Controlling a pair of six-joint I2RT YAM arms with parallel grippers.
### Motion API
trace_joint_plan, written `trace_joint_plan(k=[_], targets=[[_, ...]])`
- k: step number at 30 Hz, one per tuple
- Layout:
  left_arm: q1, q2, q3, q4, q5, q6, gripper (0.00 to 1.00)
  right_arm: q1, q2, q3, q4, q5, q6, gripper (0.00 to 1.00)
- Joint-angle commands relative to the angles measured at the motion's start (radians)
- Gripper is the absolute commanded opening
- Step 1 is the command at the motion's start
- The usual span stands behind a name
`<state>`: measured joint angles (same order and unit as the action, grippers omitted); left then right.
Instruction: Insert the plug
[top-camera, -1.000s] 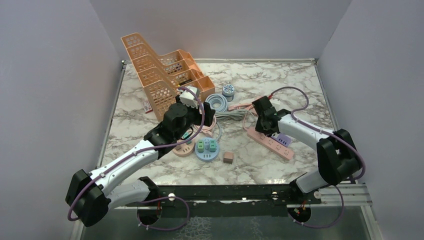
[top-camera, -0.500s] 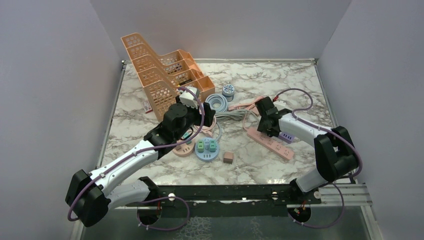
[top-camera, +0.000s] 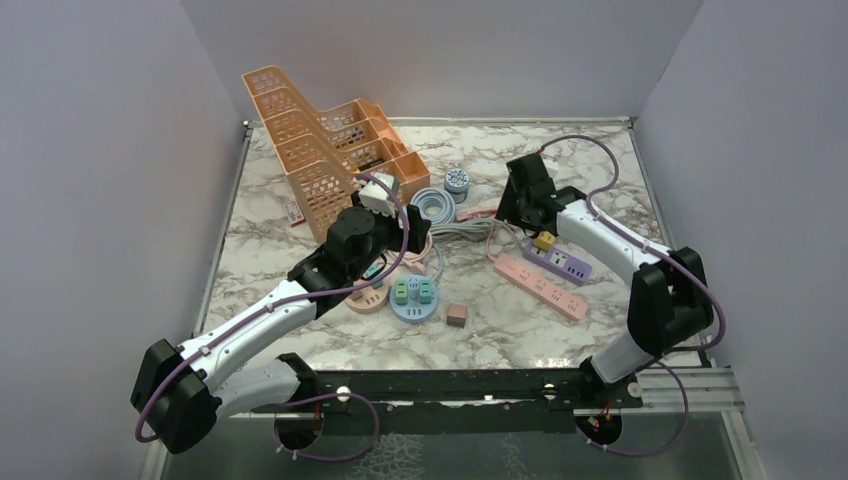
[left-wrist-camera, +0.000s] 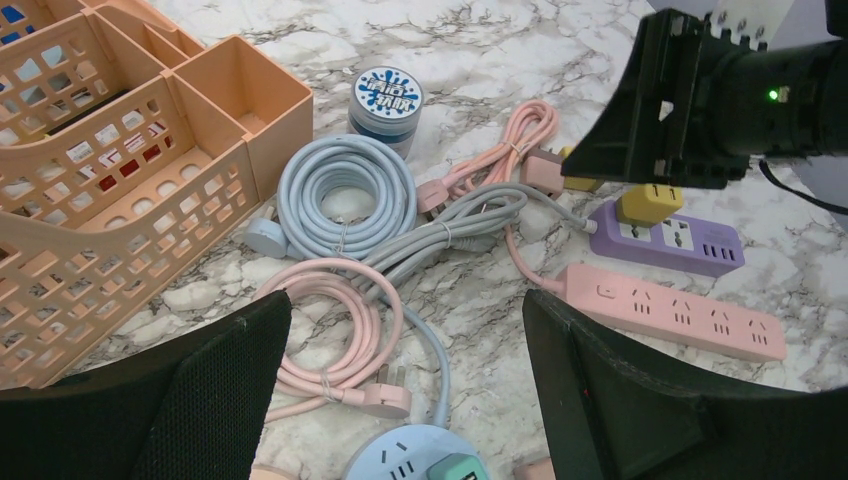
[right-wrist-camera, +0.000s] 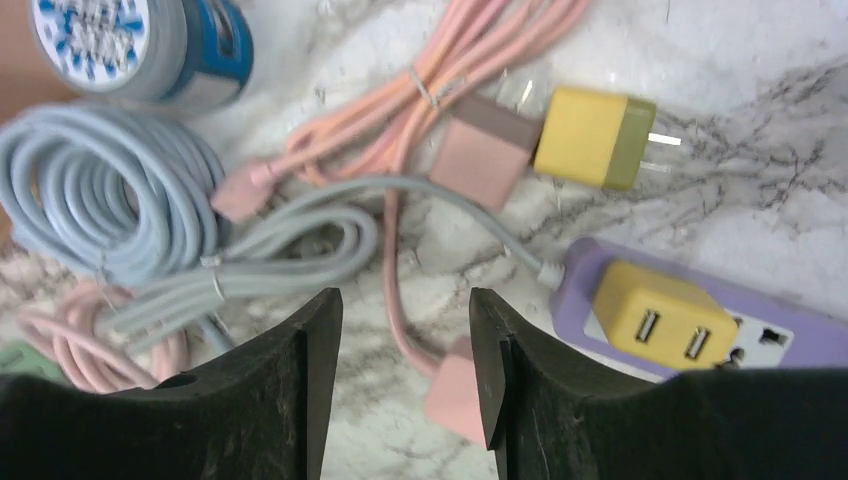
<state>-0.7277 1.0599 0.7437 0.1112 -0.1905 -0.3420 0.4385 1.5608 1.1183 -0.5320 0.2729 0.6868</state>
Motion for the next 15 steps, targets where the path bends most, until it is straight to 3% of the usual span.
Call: trace_joint_plan(k=[1,9,15], targets=[[0.004,-0.011,-0.001,0.024,0.008,0.004,0.87,-0.004,0.122,0.118,-0.049,0.113,0.080,0.50],[0.003,-0.010,0.005,0.012,0.017,0.002,0.88,-0.009,0.291,0.226,-0.172,0.214,0.230,0.53],[0.003,-0.003,0.006,0.013,0.026,-0.002,0.88,-0.022,0.352,0.236,-0.153,0.206,0.232,0.53]])
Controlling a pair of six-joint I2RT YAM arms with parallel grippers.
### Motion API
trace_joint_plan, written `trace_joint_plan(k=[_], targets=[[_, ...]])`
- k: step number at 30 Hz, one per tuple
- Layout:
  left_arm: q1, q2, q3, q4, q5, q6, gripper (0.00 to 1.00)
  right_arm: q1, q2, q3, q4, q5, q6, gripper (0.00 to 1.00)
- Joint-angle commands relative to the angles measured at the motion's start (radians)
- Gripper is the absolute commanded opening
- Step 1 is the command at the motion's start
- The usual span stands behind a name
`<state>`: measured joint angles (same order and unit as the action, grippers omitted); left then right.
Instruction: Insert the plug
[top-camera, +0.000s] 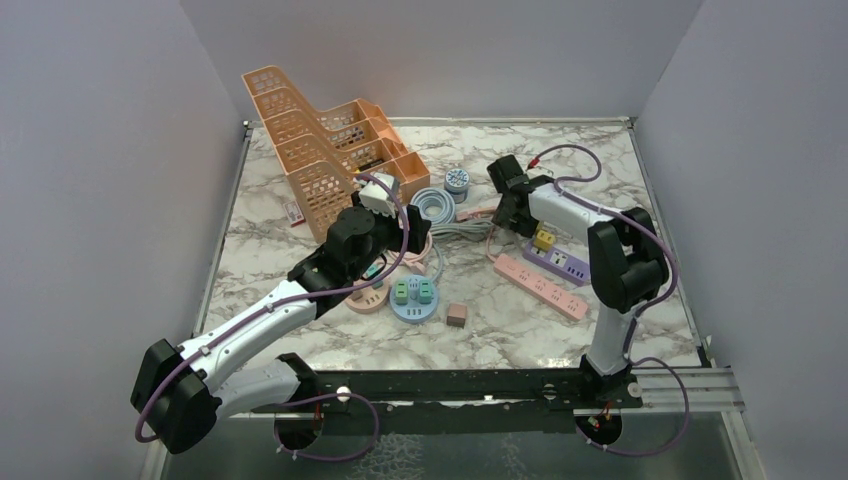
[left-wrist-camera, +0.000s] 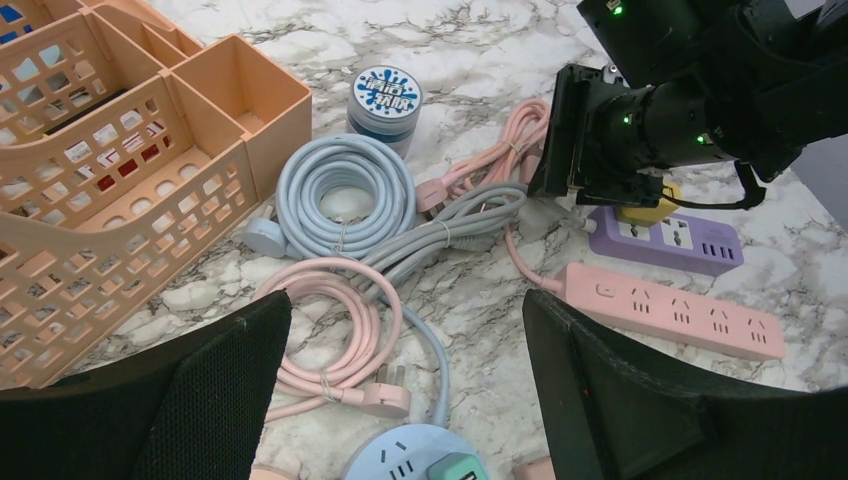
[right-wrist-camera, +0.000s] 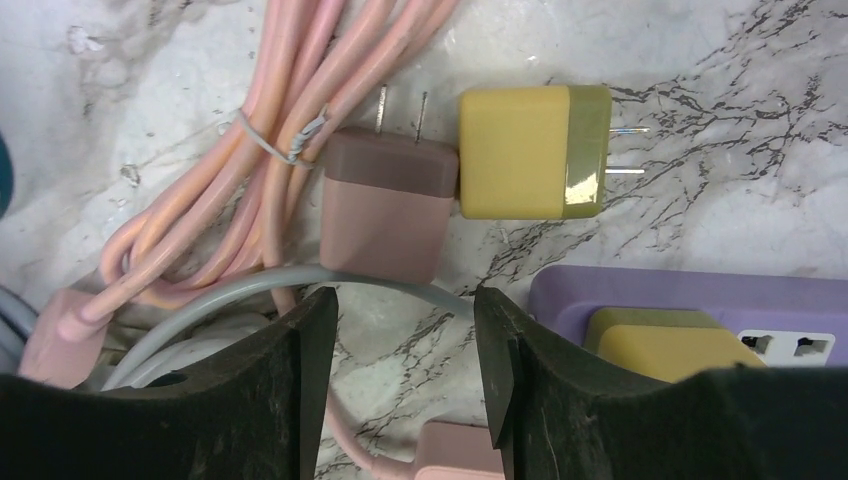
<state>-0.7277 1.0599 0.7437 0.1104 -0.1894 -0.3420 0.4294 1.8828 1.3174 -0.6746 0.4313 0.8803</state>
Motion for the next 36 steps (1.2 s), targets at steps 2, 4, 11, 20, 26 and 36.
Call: trace_joint_plan(k=[2,4,11,20,26,36], targets=[[0.004,-0.001,0.009,0.013,0.026,-0.002,0.88,-0.021,0.048,0.043,0.000,0.041,0.037,0.53],[0.004,0.001,0.011,0.013,0.027,-0.002,0.88,-0.028,0.058,0.048,0.015,0.032,0.028,0.53],[0.003,0.009,0.018,0.012,0.021,0.001,0.88,-0.045,0.067,0.068,0.052,0.010,0.010,0.62],[0.003,-0.002,0.016,0.008,-0.005,0.003,0.88,-0.050,0.038,0.065,0.075,0.036,0.045,0.58],[0.004,-0.010,0.017,0.005,-0.010,0.006,0.88,-0.059,0.091,0.100,0.041,0.033,0.088,0.58],[0.004,-0.024,0.016,-0.006,-0.021,0.014,0.88,-0.082,0.151,0.112,0.065,-0.024,0.083,0.55]])
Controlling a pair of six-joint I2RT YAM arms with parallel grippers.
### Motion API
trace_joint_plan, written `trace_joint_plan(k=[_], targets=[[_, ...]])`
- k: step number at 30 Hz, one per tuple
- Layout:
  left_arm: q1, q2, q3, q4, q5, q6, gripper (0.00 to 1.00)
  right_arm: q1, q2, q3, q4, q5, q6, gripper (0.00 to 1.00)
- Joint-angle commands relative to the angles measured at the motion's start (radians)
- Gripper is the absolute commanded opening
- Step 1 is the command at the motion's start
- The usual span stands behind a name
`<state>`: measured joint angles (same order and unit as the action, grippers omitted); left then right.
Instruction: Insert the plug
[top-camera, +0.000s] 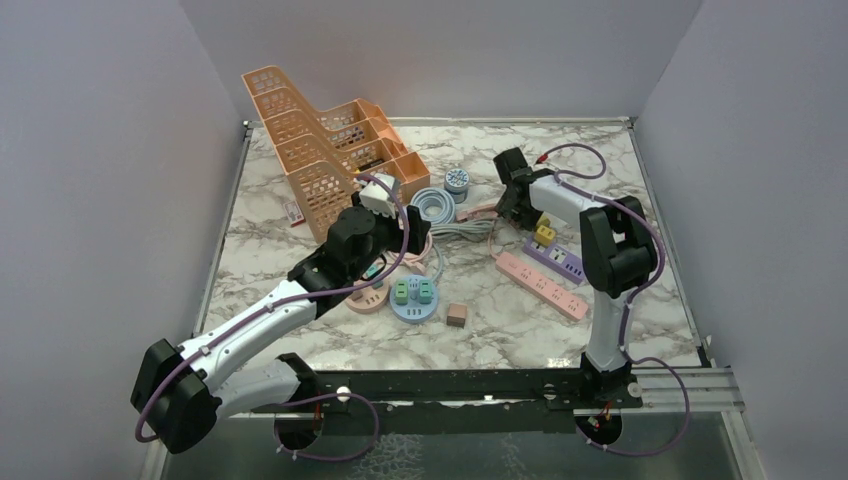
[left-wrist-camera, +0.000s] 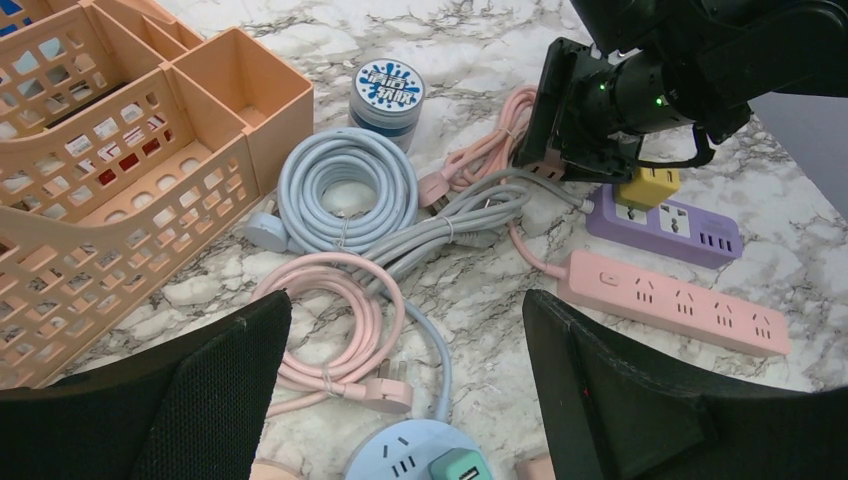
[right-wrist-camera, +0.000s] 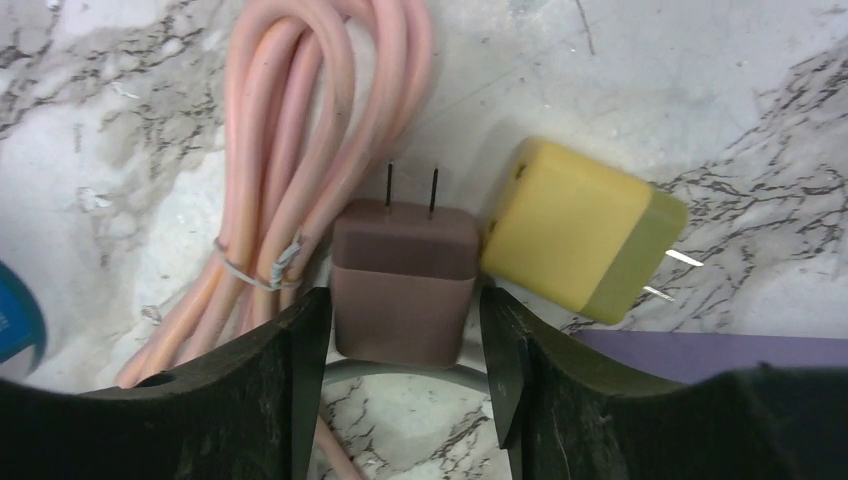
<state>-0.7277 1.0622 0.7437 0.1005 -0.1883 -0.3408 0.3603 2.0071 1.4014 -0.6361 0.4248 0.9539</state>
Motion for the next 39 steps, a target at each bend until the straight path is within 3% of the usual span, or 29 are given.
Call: trace_joint_plan(k=[1,5,11,17,21,25,34,39], targets=[[0.004,-0.027,0.016,0.004,-0.022,0.013,0.88,-0.015,0.028,0.030,0.029,-0.024,0.000,0.49],[0.004,-0.025,0.020,0.005,-0.021,0.013,0.88,-0.015,-0.006,0.033,0.049,-0.050,-0.077,0.34],[0.003,-0.013,0.038,0.000,-0.006,0.000,0.89,-0.015,-0.158,-0.032,0.145,-0.135,-0.276,0.31],[0.005,0.020,0.129,-0.050,0.066,-0.069,0.91,-0.015,-0.375,-0.176,0.357,-0.468,-0.592,0.29],[0.008,0.061,0.284,-0.105,0.170,-0.118,0.92,-0.015,-0.511,-0.271,0.461,-0.765,-0.780,0.25],[0.013,0.127,0.426,-0.185,0.259,-0.165,0.92,-0.015,-0.637,-0.325,0.518,-0.960,-0.893,0.23],[0.018,0.312,0.669,-0.418,0.475,-0.260,0.91,-0.015,-0.878,-0.506,0.697,-1.209,-1.125,0.20],[0.025,0.387,0.700,-0.431,0.620,-0.284,0.91,-0.016,-0.922,-0.512,0.663,-1.241,-1.213,0.20]])
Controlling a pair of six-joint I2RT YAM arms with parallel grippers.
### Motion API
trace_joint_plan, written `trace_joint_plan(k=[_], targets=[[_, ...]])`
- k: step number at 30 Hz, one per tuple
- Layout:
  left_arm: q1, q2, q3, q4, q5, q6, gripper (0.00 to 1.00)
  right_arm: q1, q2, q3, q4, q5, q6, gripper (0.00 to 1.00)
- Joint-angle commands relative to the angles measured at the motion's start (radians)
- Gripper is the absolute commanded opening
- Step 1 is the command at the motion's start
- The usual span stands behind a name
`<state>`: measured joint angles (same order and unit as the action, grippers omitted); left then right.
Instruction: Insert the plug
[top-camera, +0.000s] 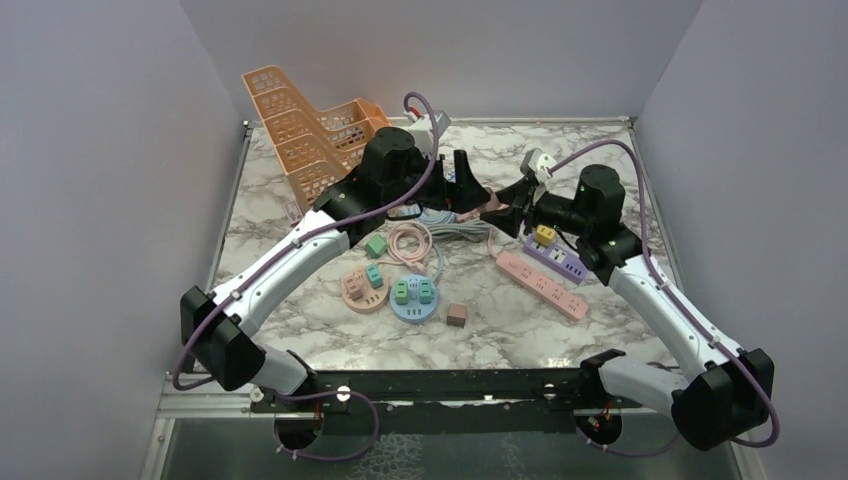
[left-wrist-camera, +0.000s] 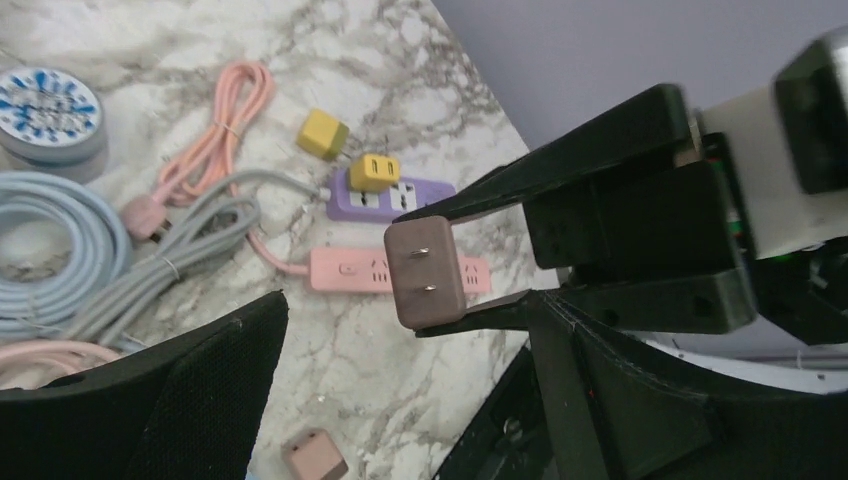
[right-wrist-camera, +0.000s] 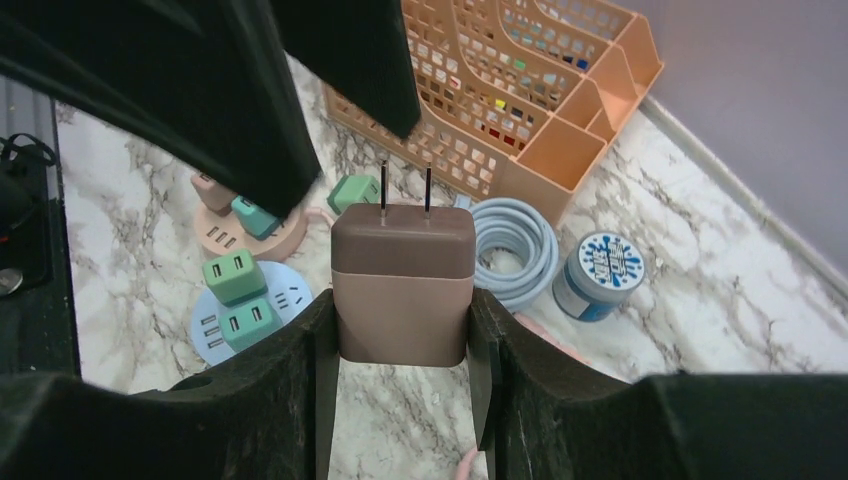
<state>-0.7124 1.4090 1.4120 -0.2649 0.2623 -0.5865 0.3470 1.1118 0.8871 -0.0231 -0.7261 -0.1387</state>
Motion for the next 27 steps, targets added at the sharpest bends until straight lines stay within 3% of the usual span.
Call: trace_joint_plan(k=[1,6,14,20,22,25,27], targets=[[0.011,0.053,0.036,-0.066,0.196,-0.045,0.91,-0.002,-0.031,0.004,0.038,-0.093,-0.131,0.20],[0.017,0.099,0.051,-0.064,0.277,-0.085,0.77,-0.002,-0.044,0.005,0.025,-0.104,-0.155,0.19],[0.029,0.116,0.033,-0.050,0.316,-0.115,0.28,-0.002,-0.048,0.000,0.017,-0.107,-0.160,0.20],[0.045,0.098,-0.012,0.038,0.319,-0.154,0.04,-0.002,-0.058,-0.008,0.017,-0.126,-0.150,0.23],[0.050,0.093,-0.023,0.061,0.321,-0.158,0.00,-0.002,-0.061,-0.010,0.021,-0.107,-0.123,0.33],[0.071,0.074,-0.042,0.089,0.313,-0.143,0.00,-0.002,-0.065,-0.003,0.029,-0.064,-0.044,0.62],[0.106,0.051,-0.079,0.114,0.313,-0.131,0.00,-0.002,-0.069,0.020,0.018,-0.031,0.025,0.74]])
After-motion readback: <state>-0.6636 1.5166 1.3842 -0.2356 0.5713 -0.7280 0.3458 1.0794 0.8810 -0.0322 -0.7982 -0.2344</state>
